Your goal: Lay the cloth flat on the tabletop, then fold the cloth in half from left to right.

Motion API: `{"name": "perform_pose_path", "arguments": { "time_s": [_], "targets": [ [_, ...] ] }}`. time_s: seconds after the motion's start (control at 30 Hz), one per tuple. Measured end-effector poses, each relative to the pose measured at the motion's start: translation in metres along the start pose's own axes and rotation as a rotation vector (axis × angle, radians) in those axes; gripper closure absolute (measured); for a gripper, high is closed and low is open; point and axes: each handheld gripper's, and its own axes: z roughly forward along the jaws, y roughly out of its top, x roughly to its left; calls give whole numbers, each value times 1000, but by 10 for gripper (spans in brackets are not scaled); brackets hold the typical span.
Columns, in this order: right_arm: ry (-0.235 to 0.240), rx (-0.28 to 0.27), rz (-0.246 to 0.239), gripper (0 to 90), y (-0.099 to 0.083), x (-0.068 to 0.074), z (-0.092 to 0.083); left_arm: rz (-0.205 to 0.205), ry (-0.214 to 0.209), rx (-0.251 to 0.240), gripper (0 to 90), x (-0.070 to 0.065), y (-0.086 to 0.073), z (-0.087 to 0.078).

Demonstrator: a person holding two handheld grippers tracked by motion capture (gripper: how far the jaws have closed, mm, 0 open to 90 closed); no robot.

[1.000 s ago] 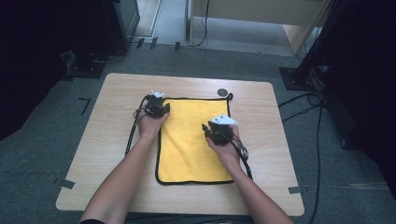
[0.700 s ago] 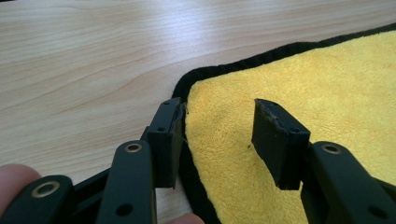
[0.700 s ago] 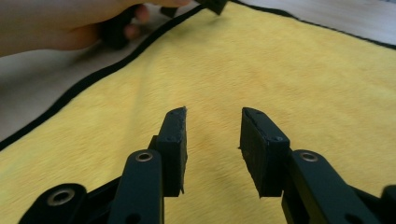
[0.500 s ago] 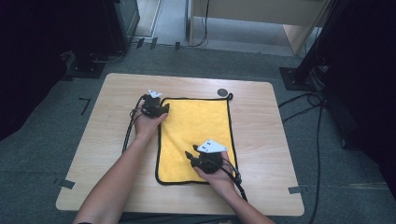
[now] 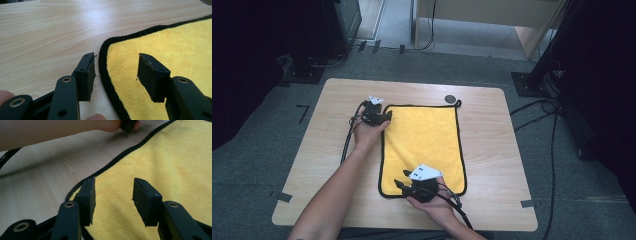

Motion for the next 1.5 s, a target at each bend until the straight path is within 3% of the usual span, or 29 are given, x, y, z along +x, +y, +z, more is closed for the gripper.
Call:
{"name": "perform_pose_path", "arguments": {
  "time_s": [0.3, 0.4, 0.6, 0.73, 0.8, 0.9, 1.1, 1.2, 1.27, 1.33, 1.4, 1.5],
  "targets": [
    [53, 27, -69, 542, -5, 27, 8, -16, 2, 39, 478, 3, -5, 7],
    [50, 36, -84, 539, -6, 31, 11, -24, 4, 40, 480, 2, -5, 10],
    [38, 44, -111, 536, -9, 37, 15, -82, 34, 40, 478, 6, -5, 11],
    [27, 39, -106, 537, -11, 36, 17, -108, 25, 30, 498, 11, -4, 11],
    [16, 41, -87, 538, -11, 34, 18, -101, 15, 33, 506, 11, -4, 12],
    [15, 50, -66, 540, -14, 31, 19, -58, 9, 47, 508, 8, -2, 14],
    [40, 39, -97, 539, -12, 43, 23, -67, 40, 43, 509, 2, 3, 21],
    [-8, 58, -118, 545, -13, 47, 29, -48, 61, 46, 608, -1, 3, 21],
    [-14, 85, -113, 546, -14, 47, 32, -19, 63, 49, 662, -4, 3, 21],
    [-19, 86, -111, 569, -14, 47, 33, -26, 43, 47, 720, -3, 3, 21],
    [-3, 124, -94, 614, -12, 47, 37, -38, 13, 48, 793, 2, 2, 20],
    [-9, 133, -115, 695, -12, 51, 39, -46, -9, 57, 852, 5, 2, 18]
  ]
}}
